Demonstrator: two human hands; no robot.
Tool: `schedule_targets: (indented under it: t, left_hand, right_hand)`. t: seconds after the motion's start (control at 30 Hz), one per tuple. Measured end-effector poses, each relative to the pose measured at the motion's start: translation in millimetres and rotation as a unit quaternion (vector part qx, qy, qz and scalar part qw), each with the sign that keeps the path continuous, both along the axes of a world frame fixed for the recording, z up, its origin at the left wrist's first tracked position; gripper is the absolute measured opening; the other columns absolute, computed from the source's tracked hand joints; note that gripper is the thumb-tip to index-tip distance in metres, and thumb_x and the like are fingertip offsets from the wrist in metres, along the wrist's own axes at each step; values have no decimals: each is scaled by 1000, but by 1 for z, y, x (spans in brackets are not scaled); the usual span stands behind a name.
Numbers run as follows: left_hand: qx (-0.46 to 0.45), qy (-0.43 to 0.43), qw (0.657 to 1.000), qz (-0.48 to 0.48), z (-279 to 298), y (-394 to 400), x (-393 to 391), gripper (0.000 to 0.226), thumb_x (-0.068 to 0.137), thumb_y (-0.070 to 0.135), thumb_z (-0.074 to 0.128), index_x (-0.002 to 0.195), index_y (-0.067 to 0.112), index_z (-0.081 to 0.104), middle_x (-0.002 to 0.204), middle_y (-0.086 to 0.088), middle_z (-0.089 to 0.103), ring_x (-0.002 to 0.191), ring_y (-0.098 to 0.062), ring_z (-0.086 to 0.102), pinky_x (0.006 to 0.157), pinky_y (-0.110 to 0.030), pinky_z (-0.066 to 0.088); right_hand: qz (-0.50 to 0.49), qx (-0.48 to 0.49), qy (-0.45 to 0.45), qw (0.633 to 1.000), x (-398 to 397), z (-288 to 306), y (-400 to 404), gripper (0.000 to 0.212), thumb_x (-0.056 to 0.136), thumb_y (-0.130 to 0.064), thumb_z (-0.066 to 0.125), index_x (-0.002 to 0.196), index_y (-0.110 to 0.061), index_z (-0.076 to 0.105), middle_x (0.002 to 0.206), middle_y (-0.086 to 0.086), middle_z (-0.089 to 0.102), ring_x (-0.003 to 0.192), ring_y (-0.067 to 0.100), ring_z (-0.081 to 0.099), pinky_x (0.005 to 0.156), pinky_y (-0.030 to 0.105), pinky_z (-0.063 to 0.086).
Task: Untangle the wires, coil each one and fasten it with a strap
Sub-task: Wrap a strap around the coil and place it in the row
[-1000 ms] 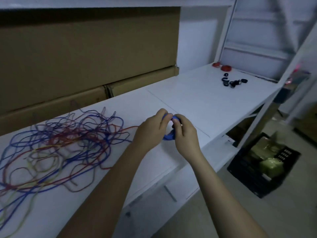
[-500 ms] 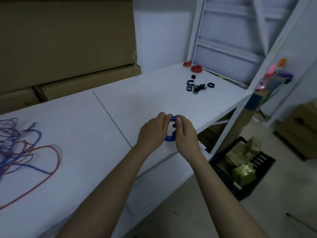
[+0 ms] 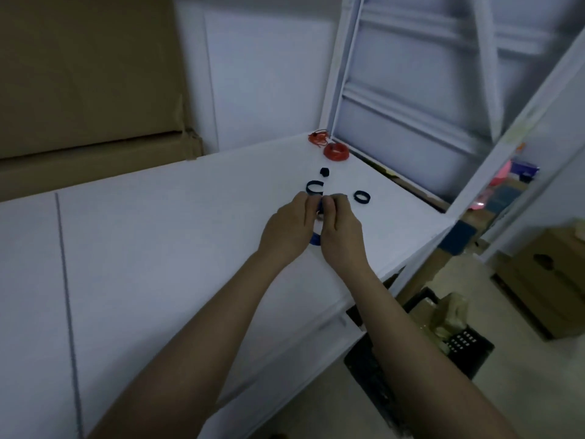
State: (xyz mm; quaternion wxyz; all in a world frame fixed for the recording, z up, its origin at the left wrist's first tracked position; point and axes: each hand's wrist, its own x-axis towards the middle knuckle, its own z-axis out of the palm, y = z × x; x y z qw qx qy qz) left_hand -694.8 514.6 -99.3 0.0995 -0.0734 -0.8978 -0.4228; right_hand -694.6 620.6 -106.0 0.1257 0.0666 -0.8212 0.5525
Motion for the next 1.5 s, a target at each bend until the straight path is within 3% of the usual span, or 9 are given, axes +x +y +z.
schedule_targets:
  t: [0.17,0.4,0.5,0.67,0.8,1.0,1.17,1.37,1.5]
  left_hand:
    - [51,-36,998,-6,-1,21,-56,31,103,45,24,99,27,49,81,7,59,62,-5,54,56,-26,38]
    - [122,-68,989,56,-11,17,-114,39,101,51,28,95,27,58,84,8,64,74,-4,60,69,-23,46]
    - [104,-56,985,125,-18,9,-130,38,102,47,29,91,26,58,82,12,61,69,3,55,63,-17,40]
    - [7,-115,974,198,-30,0,-143,31,102,34,40,103,12,62,98,-5,60,85,-17,57,70,-24,40]
    - [-23,-184,958,218,-34,8,-137,21,97,30,51,108,16,63,97,3,60,78,-7,54,69,-22,41]
    - [6,-233,930,283,-27,16,-118,18,90,23,56,108,26,56,92,15,54,83,0,53,68,-19,41]
    - [-53,-262,912,310,-19,26,-115,9,87,30,63,95,26,62,90,11,59,82,-9,57,72,-26,47]
    - [-134,-257,906,309,-14,31,-119,10,86,31,65,92,23,63,94,3,62,86,-19,60,77,-37,52]
    - [-95,-152,920,349,-7,22,-124,14,86,23,67,87,16,56,95,0,64,83,-19,63,71,-39,54]
  right_hand:
    - [21,0,-7,1000,-70,-5,30,19,103,-17,36,91,-20,51,79,-6,58,63,-3,53,56,15,41]
    - [116,64,37,990,-164,-13,38,15,102,-16,39,93,-16,51,75,-15,51,63,-12,49,60,5,36]
    - [197,94,39,975,-202,-17,39,16,102,-20,39,93,-17,52,76,-14,52,65,-12,48,62,5,35]
    - [319,126,72,937,-253,-18,43,16,102,-25,38,92,-20,50,73,-9,52,61,2,45,61,18,36]
    - [408,151,78,897,-270,-19,32,12,101,-26,40,93,-23,49,77,4,57,61,10,44,63,29,38]
    - [464,133,89,871,-285,-18,17,13,102,-27,40,94,-23,49,66,-12,47,55,-2,44,54,12,32]
    - [492,134,72,857,-287,-13,10,14,101,-30,40,94,-24,50,66,-11,48,55,0,44,56,17,35]
    - [506,120,54,852,-288,-8,11,16,101,-33,40,93,-25,51,62,-11,49,53,5,43,56,25,37]
    - [508,58,14,859,-289,-5,12,20,102,-29,39,86,-34,50,57,-21,48,52,4,41,54,19,36]
